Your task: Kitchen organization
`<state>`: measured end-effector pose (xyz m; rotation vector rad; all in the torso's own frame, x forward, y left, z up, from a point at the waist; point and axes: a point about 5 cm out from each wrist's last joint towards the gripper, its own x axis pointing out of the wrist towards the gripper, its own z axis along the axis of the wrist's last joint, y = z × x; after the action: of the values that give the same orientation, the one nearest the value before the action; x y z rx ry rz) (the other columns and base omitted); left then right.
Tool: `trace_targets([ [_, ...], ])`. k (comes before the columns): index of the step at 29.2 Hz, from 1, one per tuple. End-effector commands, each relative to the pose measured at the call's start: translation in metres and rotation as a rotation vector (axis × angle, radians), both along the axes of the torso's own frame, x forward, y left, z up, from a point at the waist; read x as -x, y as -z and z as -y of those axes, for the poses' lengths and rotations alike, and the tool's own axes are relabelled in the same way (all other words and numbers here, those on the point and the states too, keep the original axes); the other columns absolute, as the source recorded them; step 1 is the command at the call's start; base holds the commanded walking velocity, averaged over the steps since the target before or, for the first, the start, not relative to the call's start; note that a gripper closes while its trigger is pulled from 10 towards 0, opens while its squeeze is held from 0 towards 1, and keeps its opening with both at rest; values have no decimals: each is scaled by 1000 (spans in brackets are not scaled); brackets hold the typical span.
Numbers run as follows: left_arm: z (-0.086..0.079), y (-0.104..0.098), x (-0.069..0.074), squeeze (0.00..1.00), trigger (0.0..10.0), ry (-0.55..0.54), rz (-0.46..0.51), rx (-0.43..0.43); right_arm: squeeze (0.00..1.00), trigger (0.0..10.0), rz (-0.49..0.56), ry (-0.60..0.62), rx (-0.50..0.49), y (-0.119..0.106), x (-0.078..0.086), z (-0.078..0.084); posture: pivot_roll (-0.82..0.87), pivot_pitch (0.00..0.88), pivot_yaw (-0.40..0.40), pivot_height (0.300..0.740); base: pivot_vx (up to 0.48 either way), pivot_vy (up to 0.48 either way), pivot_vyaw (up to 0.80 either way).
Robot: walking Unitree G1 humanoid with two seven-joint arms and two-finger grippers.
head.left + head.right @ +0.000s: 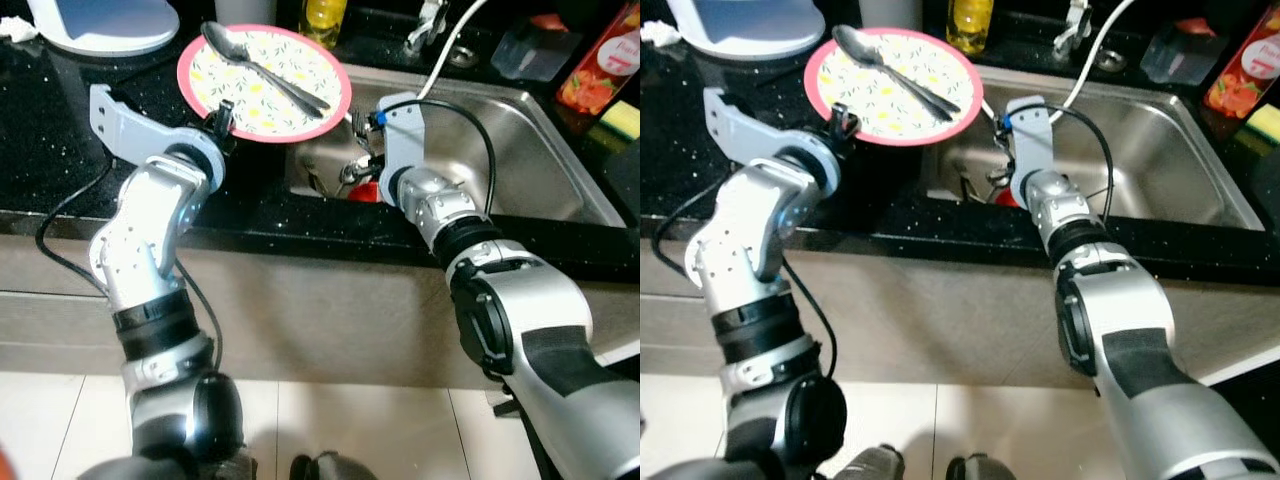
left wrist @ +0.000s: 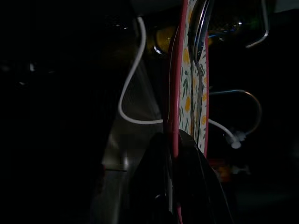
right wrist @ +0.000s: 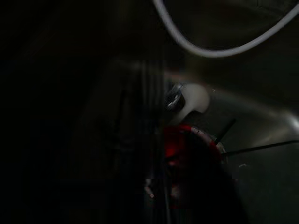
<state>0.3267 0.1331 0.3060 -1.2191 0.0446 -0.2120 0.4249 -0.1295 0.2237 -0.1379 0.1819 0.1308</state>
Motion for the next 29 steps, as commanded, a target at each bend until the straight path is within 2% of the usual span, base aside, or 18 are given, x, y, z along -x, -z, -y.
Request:
trace_targets([
  [1, 5, -6, 6, 0, 10000, 26, 47, -4, 1000, 10000, 64, 35, 34, -10, -2, 8, 255, 100, -131, 740, 0, 0, 0],
  [2, 6, -3, 9, 0, 10000, 22, 34, 2, 1000, 10000, 98, 51, 48, -14, -2, 10, 257, 95, -127, 740, 0, 0, 0],
  [3, 6, -1, 10, 0, 10000, 25, 21, 4, 0, 10000, 179, 79, 48, -27, -4, 14, 258, 120, -103, 740, 0, 0, 0],
  [4, 7, -2, 11, 0, 10000, 28, 13, 4, 0, 10000, 234, 97, 46, -37, -4, 16, 264, 134, -94, 740, 0, 0, 0],
  [6, 7, -4, 10, 0, 10000, 38, 7, -15, 0, 10000, 411, 171, 8, -67, -3, 25, 281, 138, -83, 740, 0, 0, 0],
  [7, 7, -4, 10, 0, 10000, 38, 7, -15, 0, 10000, 411, 171, 8, -67, -3, 25, 281, 138, -83, 740, 0, 0, 0],
  [8, 7, -5, 10, 0, 10000, 42, 9, -21, 0, 10000, 455, 194, 0, -74, -2, 28, 281, 138, -83, 740, 0, 0, 0],
  [10, 7, -5, 10, 0, 10000, 42, 9, -21, 0, 10000, 455, 194, 0, -74, -2, 28, 281, 138, -83, 740, 0, 0, 0],
  [12, 6, -4, 9, 0, 10000, 45, 11, -26, 0, 10000, 536, 232, -28, -89, 0, 34, 256, 99, -73, 740, 0, 0, 0],
  [16, 4, -2, 9, 0, 10000, 42, 6, -26, 0, 10000, 566, 238, -54, -95, 1, 37, 252, 94, -69, 740, 0, 0, 0],
  [19, -6, -1, 0, 0, 10000, 35, -9, -50, 0, 10000, 584, 223, -219, -98, 4, 48, 229, 113, -20, 740, 0, 0, 0],
  [22, -10, -6, 0, 0, 10000, 44, -8, -78, 0, 10000, 596, 233, -230, -97, 5, 54, 205, 109, 6, 740, 0, 0, 0],
  [26, -15, -23, -5, 0, 10000, 58, 32, -112, 0, 10000, 649, 115, -237, -115, 7, 47, 170, 124, 20, 740, 0, 0, 0],
  [28, -15, -15, -11, 0, 10000, 68, 27, -111, 0, 10000, 682, -62, -198, -126, 10, 30, 146, 108, 23, 740, 0, 0, 0],
  [29, -15, -15, -11, 0, 10000, 68, 27, -111, 0, 10000, 682, -62, -198, -126, 10, 30, 146, 108, 23, 740, 0, 0, 0],
])
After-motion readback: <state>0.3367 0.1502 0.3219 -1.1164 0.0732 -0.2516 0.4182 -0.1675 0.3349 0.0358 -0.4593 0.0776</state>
